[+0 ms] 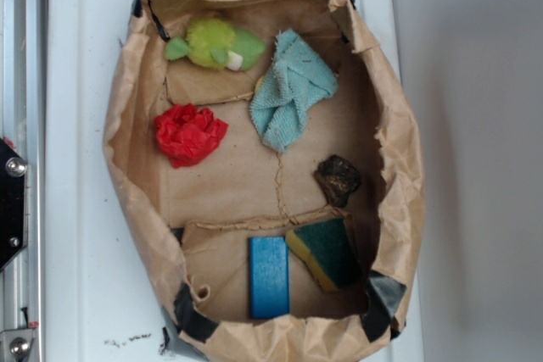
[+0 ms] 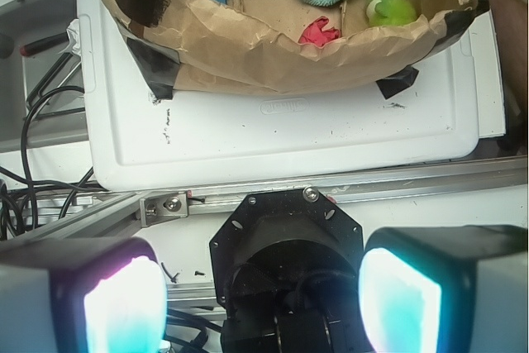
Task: Grab the green animal.
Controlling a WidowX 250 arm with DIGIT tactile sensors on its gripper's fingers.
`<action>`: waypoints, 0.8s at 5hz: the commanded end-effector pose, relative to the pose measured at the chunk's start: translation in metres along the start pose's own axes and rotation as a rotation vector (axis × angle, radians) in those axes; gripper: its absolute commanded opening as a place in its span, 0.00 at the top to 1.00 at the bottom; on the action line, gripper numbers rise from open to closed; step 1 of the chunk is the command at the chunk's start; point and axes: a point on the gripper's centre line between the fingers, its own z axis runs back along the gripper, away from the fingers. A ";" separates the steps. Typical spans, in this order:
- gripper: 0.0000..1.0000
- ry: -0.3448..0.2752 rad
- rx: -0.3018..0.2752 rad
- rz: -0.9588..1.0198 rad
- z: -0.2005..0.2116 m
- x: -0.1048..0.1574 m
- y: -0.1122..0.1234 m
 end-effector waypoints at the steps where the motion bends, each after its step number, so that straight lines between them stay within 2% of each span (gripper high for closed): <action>1: 0.00 0.000 0.000 0.000 0.000 0.000 0.000; 2: 0.00 0.014 -0.053 -0.021 -0.017 0.040 0.009; 3: 0.00 0.017 -0.073 0.018 -0.032 0.078 0.025; 4: 0.00 0.056 -0.014 0.013 -0.057 0.101 0.049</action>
